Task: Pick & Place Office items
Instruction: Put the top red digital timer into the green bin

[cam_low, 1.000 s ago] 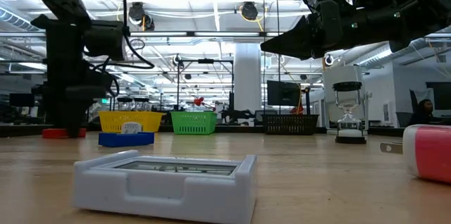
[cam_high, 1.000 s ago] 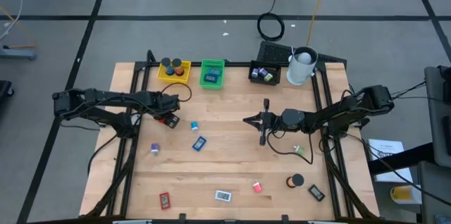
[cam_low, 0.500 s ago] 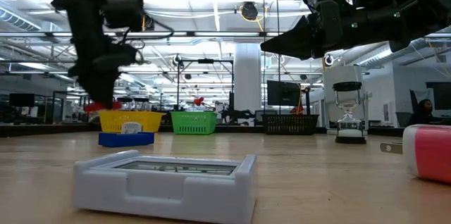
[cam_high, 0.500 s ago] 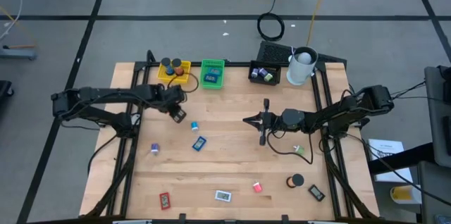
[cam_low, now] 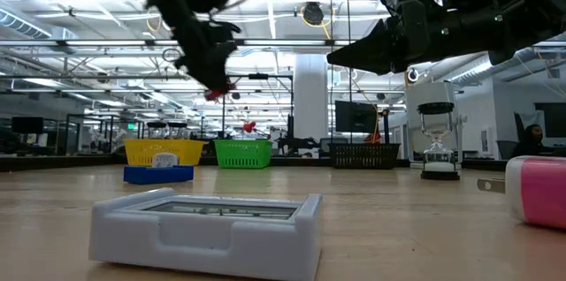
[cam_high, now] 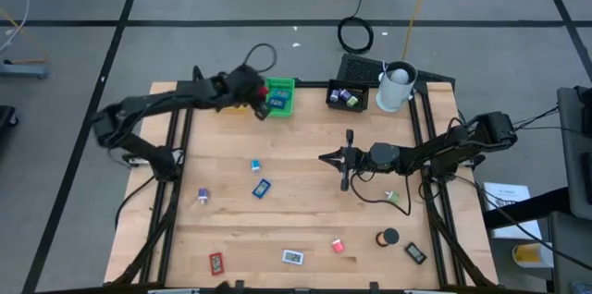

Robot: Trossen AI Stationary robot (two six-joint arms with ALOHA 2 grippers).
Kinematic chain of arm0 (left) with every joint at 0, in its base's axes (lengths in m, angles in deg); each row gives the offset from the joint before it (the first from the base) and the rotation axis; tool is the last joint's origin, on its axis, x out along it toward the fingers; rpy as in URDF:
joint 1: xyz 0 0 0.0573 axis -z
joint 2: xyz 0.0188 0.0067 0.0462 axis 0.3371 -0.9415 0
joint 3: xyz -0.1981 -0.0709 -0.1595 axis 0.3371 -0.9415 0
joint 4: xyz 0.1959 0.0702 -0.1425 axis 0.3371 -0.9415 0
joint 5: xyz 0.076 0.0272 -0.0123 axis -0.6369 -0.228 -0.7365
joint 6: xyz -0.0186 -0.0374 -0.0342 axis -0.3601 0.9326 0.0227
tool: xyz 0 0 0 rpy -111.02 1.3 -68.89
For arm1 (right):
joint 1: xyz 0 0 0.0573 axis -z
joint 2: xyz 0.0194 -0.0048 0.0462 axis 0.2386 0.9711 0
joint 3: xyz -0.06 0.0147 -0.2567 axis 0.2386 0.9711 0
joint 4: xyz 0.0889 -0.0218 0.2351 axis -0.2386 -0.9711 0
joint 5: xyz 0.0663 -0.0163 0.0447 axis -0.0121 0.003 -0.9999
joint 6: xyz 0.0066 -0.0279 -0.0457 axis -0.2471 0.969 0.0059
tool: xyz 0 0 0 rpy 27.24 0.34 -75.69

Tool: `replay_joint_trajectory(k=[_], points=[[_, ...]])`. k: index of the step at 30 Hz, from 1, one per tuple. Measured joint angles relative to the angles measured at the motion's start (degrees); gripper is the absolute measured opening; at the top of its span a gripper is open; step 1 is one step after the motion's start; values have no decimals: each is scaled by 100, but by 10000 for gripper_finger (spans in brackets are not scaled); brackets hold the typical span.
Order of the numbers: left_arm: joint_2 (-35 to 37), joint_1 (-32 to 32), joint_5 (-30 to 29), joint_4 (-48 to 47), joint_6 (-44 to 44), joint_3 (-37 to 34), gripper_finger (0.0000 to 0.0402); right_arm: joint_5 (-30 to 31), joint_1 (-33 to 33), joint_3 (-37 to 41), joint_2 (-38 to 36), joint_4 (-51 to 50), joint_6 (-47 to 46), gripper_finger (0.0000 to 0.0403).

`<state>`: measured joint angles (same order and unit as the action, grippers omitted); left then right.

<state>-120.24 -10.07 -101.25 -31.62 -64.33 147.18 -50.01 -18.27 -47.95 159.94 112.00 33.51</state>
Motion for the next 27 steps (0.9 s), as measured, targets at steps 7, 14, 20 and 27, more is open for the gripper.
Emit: replay_joint_trajectory(k=[7,14,20,27], points=[[-1444,-87,425,-233,-2013,913,164,0,0,0,-2,0,0,9],[-2003,-189,573,207,-3207,951,169,0,0,0,-2,1,-1,8],[-2298,-357,805,551,-3647,960,163,0,0,0,-2,2,-1,9],[-2596,-333,870,560,-4115,960,168,-2,0,0,-2,2,-1,8]])
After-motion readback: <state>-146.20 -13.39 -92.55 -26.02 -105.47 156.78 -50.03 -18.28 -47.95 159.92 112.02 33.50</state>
